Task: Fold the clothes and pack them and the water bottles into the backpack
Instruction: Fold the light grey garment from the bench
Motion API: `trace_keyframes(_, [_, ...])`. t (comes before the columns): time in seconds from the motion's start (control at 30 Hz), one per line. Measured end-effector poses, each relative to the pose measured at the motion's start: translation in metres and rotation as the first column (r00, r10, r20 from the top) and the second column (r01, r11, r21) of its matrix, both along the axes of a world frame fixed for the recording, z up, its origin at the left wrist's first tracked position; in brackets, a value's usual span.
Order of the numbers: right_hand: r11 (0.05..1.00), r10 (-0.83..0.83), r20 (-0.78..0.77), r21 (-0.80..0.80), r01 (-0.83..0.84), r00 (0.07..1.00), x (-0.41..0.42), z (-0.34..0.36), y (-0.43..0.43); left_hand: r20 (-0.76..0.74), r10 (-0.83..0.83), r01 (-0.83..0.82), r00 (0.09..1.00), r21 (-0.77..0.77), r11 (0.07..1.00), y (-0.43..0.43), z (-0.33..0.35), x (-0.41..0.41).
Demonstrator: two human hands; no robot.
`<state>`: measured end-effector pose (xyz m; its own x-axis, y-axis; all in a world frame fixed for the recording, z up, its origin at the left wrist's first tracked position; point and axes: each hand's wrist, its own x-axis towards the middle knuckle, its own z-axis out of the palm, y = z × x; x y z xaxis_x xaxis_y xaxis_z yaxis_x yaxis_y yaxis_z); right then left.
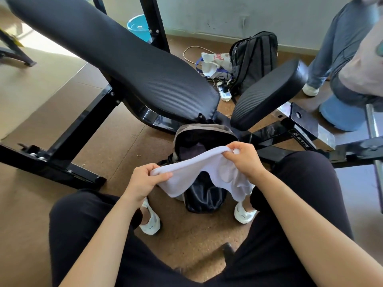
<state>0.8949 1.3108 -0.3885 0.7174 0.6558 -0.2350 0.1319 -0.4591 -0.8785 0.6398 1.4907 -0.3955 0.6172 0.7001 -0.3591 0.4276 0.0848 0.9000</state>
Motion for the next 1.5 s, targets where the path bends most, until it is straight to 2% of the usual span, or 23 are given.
trace_keyframes(0.07, [0.998,-0.051,-0.06,0.027,0.053,0.997,0.003,0.0,-0.001,0.077,0.083,-0.077,0.994,-0.067,0.995,0.001,0.001,0.001])
trace_keyframes(0.13, [0.994,-0.081,-0.207,0.058,0.095,0.975,0.003,0.001,0.0,0.155,0.169,-0.148,0.973,-0.134,0.98,-0.002,0.003,0.004])
trace_keyframes(0.23, [0.985,-0.081,-0.454,0.1,0.141,0.887,-0.003,0.006,0.001,0.212,0.255,-0.215,0.943,-0.194,0.957,-0.005,0.004,0.008])
trace_keyframes(0.3, [0.98,-0.047,-0.536,0.139,0.143,0.843,-0.011,0.014,0.001,0.221,0.273,-0.229,0.936,-0.204,0.952,-0.008,0.004,0.011])
trace_keyframes(0.47, [0.949,0.152,-0.684,0.304,0.089,0.714,-0.034,0.027,0.001,0.236,0.176,-0.14,0.956,-0.164,0.977,-0.029,0.005,0.022])
trace_keyframes(0.57, [0.928,0.268,-0.715,0.371,0.026,0.646,-0.041,0.029,0.002,0.214,0.072,-0.042,0.974,-0.142,0.989,-0.044,0.003,0.029])
trace_keyframes(0.63, [0.902,0.351,-0.719,0.432,-0.01,0.6,-0.043,0.028,0.001,0.225,0.042,-0.001,0.973,-0.18,0.984,-0.052,0.004,0.033])
trace_keyframes(0.7, [0.874,0.427,-0.703,0.482,-0.06,0.569,-0.045,0.027,0.001,0.234,0.036,0.018,0.971,-0.225,0.974,-0.056,0.003,0.035])
trace_keyframes(0.77, [0.86,0.467,-0.658,0.494,-0.13,0.59,-0.047,0.025,0.0,0.248,0.051,0.02,0.968,-0.276,0.961,-0.057,0.002,0.036])
trace_keyframes(0.87, [0.875,0.447,-0.471,0.406,-0.263,0.761,-0.051,0.026,-0.001,0.265,0.08,0.02,0.961,-0.353,0.935,-0.056,0.001,0.035])
trace_keyframes(0.93, [0.885,0.412,-0.276,0.347,-0.309,0.868,-0.055,0.026,-0.002,0.268,0.087,0.021,0.959,-0.374,0.927,-0.056,0.001,0.035])
trace_keyframes(1.0, [0.888,0.38,-0.058,0.305,-0.346,0.923,-0.058,0.025,-0.002,0.269,0.068,0.037,0.961,-0.366,0.93,-0.056,0.0,0.036])
trace_keyframes(1.1, [0.894,0.367,0.166,0.21,-0.396,0.915,-0.058,0.023,0.0,0.263,0.05,0.049,0.964,-0.356,0.933,-0.056,0.0,0.037])
trace_keyframes(1.2, [0.904,0.394,0.339,0.027,-0.428,0.854,-0.054,0.021,0.002,0.257,0.064,0.032,0.964,-0.351,0.936,-0.054,0.0,0.037])
trace_keyframes(1.27, [0.897,0.434,0.353,-0.086,-0.433,0.829,-0.052,0.022,0.002,0.252,0.091,0.0,0.963,-0.339,0.941,-0.052,0.0,0.037])
trace_keyframes(1.37, [0.863,0.504,0.295,-0.205,-0.461,0.812,-0.052,0.022,0.0,0.225,0.121,-0.051,0.967,-0.297,0.954,-0.047,-0.004,0.036])
trace_keyframes(1.43, [0.855,0.513,0.225,-0.222,-0.469,0.828,-0.05,0.025,-0.001,0.209,0.142,-0.079,0.968,-0.285,0.955,-0.045,-0.007,0.035])
trace_keyframes(1.5, [0.857,0.51,0.125,-0.164,-0.489,0.851,-0.049,0.029,-0.002,0.194,0.143,-0.087,0.97,-0.27,0.959,-0.046,-0.006,0.036])
